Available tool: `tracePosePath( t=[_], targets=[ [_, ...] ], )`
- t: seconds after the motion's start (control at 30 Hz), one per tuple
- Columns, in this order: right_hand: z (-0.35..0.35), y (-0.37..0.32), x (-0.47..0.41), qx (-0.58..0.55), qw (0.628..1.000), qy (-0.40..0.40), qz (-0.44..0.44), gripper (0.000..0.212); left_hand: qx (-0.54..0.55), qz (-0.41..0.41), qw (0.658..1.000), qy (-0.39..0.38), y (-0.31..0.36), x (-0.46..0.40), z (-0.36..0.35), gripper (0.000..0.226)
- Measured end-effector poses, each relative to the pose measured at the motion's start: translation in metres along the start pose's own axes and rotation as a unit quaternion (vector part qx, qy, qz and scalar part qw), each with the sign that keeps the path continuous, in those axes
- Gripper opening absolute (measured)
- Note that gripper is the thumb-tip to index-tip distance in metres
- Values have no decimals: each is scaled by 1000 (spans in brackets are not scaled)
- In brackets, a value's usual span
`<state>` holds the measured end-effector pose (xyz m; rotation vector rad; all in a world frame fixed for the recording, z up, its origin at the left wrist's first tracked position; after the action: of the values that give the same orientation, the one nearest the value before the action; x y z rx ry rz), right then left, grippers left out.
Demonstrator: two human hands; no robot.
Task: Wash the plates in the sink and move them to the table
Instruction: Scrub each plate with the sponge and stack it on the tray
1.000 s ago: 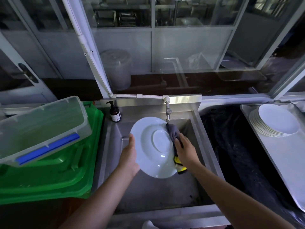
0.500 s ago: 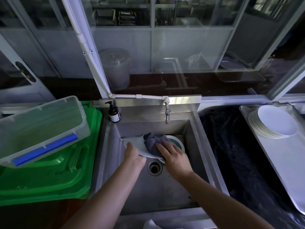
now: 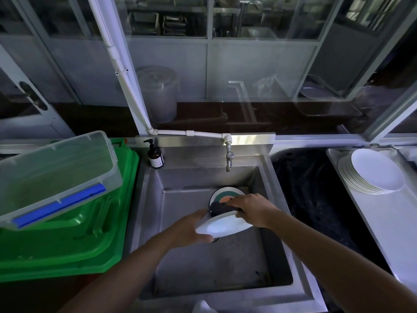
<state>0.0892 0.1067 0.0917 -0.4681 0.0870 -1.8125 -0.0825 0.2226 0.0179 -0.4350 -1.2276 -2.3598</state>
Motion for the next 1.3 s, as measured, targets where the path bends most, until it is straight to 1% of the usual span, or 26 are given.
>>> tracePosePath(
  t=[0.07,0.13,0.17,0.2,0.27,0.3,0.37,0.4,0.43,0.53,0.6,0.67,0.73,0.8,0.9,0.97,1.03,1.1,1.13,1.2,1.23,1.3],
  targets=[
    [9,-2,0,-23,1000,-1,-1,48,26,-2,1000,14,5,-4,-6,80],
    [17,-4,-4,-42,999,4,-1,49,38,1,996,78,13,-7,-1,68],
    [20,-4,-7,-53,999,2,0,49,23,7,993,113,15,-8,4,64],
    [20,-3,-10,-65,998,-3,-2,49,8,18,991,129,16,-9,8,64],
    [21,2,-13,-95,995,-10,-19,52,7,24,993,113,16,-12,14,64],
    [23,5,-13,-114,993,-9,-29,54,23,23,995,95,17,-14,17,59],
    [29,11,-14,-146,988,3,-42,60,72,25,995,69,17,-15,22,43],
    [31,15,-13,-162,986,13,-47,62,103,24,993,60,17,-14,24,37],
    [34,19,-13,-186,981,29,-54,63,147,25,988,48,17,-13,23,36],
    [41,34,-10,-238,964,98,-71,57,310,32,950,10,15,-8,14,48],
    [42,40,-5,-225,961,140,-80,50,400,46,915,-15,8,-3,7,57],
    [37,42,1,-227,954,170,-99,51,461,49,885,-42,4,3,0,62],
    [26,34,8,-257,942,183,-111,53,496,56,865,-48,5,13,-3,60],
    [7,22,12,-269,942,171,-108,56,535,72,841,-37,9,20,-5,55],
    [-35,-4,9,-243,961,87,-97,59,611,132,781,0,11,22,-10,38],
    [-59,-22,0,-235,966,71,-80,66,639,158,753,25,13,21,-15,39],
    [-71,-37,-8,-247,961,79,-95,69,653,156,740,52,20,19,-18,39],
    [-72,-48,-8,-287,948,89,-104,70,671,153,721,84,24,18,-21,40],
    [-69,-54,-6,-303,944,97,-84,70,684,154,706,100,23,17,-21,41],
    [-65,-66,5,-313,944,102,-15,66,704,156,683,120,14,18,-19,46],
    [-65,-67,11,-304,947,99,12,61,708,156,678,119,10,18,-17,50],
    [-68,-56,21,-264,960,93,26,54,699,160,687,117,6,18,-13,52]
  ],
)
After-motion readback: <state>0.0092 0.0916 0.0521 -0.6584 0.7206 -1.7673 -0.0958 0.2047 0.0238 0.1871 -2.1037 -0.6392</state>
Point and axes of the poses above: each hand's wrist, its own x-axis away from the middle knuckle, its own z-axis out of the back of the hand, y = z × x, the point moved 6 cm from there along -x, towards the middle knuckle, and after that the axes turned 4 degrees about -x, right-handed, at the moved point
